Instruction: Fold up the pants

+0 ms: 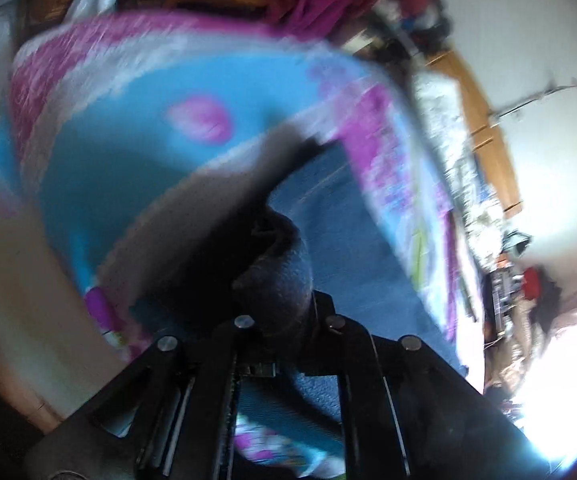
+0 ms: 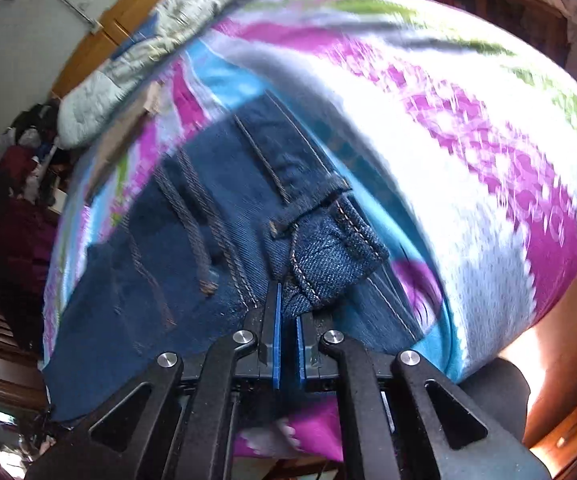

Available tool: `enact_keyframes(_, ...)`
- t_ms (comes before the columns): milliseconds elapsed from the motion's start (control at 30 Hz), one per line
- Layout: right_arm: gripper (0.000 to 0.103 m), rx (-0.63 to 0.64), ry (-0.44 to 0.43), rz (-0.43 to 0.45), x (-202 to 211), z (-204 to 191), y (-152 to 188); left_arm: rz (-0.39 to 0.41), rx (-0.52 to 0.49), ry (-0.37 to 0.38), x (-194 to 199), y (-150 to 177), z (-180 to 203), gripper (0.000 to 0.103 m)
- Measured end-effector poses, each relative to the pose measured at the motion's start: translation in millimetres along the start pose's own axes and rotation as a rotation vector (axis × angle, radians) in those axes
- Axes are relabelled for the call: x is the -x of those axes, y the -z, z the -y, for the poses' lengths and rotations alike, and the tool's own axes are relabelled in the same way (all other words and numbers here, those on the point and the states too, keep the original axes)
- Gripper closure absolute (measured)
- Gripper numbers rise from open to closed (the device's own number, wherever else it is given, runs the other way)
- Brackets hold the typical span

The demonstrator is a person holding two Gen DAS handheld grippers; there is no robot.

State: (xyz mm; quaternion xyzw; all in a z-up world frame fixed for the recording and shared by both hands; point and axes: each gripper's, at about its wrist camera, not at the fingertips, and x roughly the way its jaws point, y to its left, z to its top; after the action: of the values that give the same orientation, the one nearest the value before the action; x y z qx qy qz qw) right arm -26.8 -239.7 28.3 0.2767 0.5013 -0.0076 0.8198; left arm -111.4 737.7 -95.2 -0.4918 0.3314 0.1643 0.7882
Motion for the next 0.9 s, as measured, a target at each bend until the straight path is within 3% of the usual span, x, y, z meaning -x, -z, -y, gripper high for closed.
enact_keyframes(67, 0.095, -0.002, -0.024, 0.023, 5, 5, 2, 0.012, 0.026, 0.034, 2, 3, -6, 0.095)
enact_keyframes(200, 0.095, 0.052, -0.025, 0.015, 7, 7, 0, 0.005, -0.033, -0.001, 8, 4, -2, 0.092)
enact_keyframes(333, 0.096, 0.032, -0.074, 0.047, 23, 6, 7, 0.028, -0.022, -0.015, 18, 4, -4, 0.086)
enact_keyframes(500, 0.097, 0.003, -0.215, 0.115, 66, -2, 7, 0.073, -0.025, -0.025, 22, 3, 10, 0.089)
enact_keyframes(600, 0.097, -0.045, -0.288, 0.143, 93, 10, 13, 0.102, 0.004, 0.002, 27, 0, 13, 0.089)
enact_keyframes(667, 0.099, -0.111, -0.318, 0.182, 108, 29, 15, 0.087, 0.008, -0.025, 21, -1, 10, 0.089)
enact_keyframes(733, 0.099, -0.136, -0.242, 0.191, 112, 44, 15, 0.067, 0.012, -0.059, 10, 1, 6, 0.09)
enact_keyframes(800, 0.098, -0.071, -0.19, 0.153, 109, 41, 19, 0.077, 0.037, -0.053, 5, 4, 2, 0.09)
enact_keyframes(833, 0.093, -0.006, -0.207, 0.116, 107, 27, 24, 0.093, 0.054, -0.042, 7, 6, 0, 0.09)
enact_keyframes(900, 0.093, 0.123, -0.257, 0.041, 98, -8, 41, 0.132, 0.066, -0.033, 18, 10, 1, 0.089)
